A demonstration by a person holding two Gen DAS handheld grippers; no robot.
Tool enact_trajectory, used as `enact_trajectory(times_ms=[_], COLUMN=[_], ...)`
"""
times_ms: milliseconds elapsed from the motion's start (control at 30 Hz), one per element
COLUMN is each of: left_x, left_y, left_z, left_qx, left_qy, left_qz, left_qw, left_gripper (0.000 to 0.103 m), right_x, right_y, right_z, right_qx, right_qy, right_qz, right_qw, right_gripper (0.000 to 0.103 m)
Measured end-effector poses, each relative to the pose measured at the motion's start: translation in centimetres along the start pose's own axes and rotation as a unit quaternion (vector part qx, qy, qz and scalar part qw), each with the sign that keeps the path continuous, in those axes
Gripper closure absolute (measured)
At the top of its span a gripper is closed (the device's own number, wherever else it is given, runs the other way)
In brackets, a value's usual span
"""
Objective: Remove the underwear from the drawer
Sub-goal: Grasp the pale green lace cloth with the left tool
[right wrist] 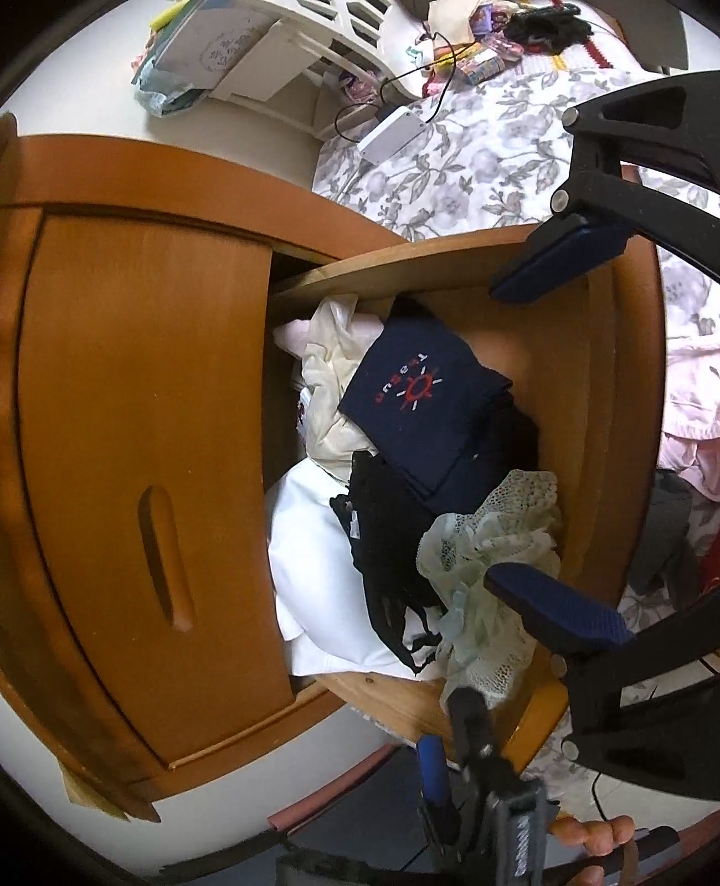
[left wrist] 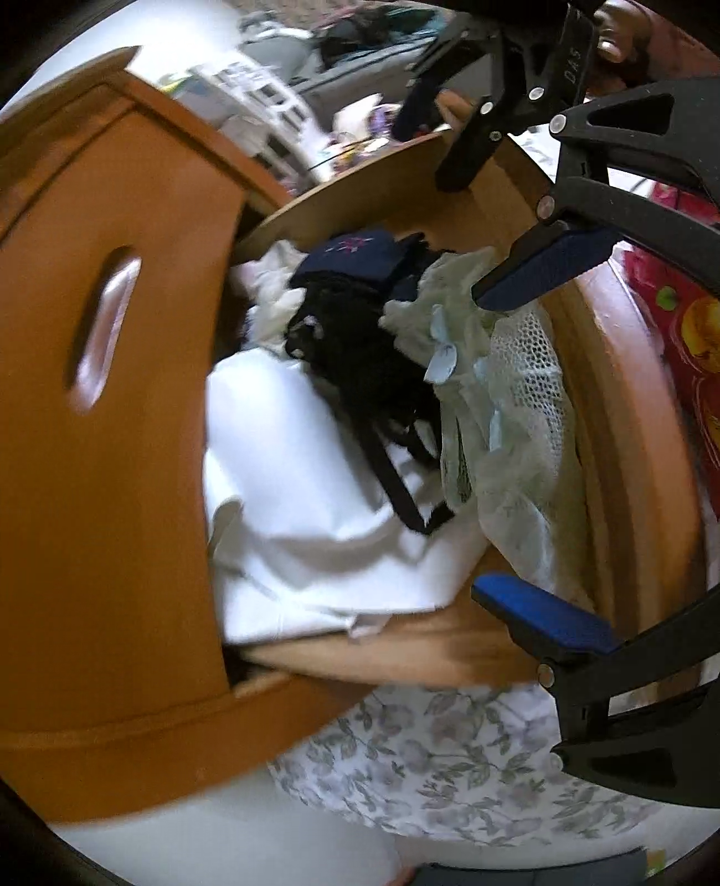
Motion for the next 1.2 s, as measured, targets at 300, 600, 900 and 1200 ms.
enact_trajectory(times_ms=[300,600,900,1200], left_x=[1.3,1.8,-0.5,-2.1], left_y=[0.4,0.4,0.0,-1.3], left_z=[-3.6,-5.2,-3.5,0.9], left_qx=[-0.086,-0.113,-0.057,0.031], left_qy=[-0.028,-0.054,-0.079,-0.105], left_qz=[-0.025,-0.013,0.042,0.084], left_qw=[0.9956,0.992,0.9944,0.9905], left_gripper=[0.018,0.056,0.091,0.093], right_x=[0.1,0.3,0.0,-1.3], right_y=[0.4,0.4,0.8,1.7], right_z=[-1.1,-1.4,-2.1,-2.5], right_qx=[-0.005,-0.008,-0.013,-0.011], right_qy=[0.002,0.002,0.006,0.011], right_qz=[0.001,-0.004,-0.002,0.016], right_qw=[1.0,1.0,1.0,1.0], right_gripper=[0.007,0.007,0.007,0.007])
Point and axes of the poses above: each gripper's, at about its wrist camera, not at the fingertips, and z roughly against the way its jaws point, x to its right, y to its top, the point moved 5 cm from there along -z, roughly the way its jaws point, and after that the axes turned 3 degrees about -x, right-handed, at the moved point
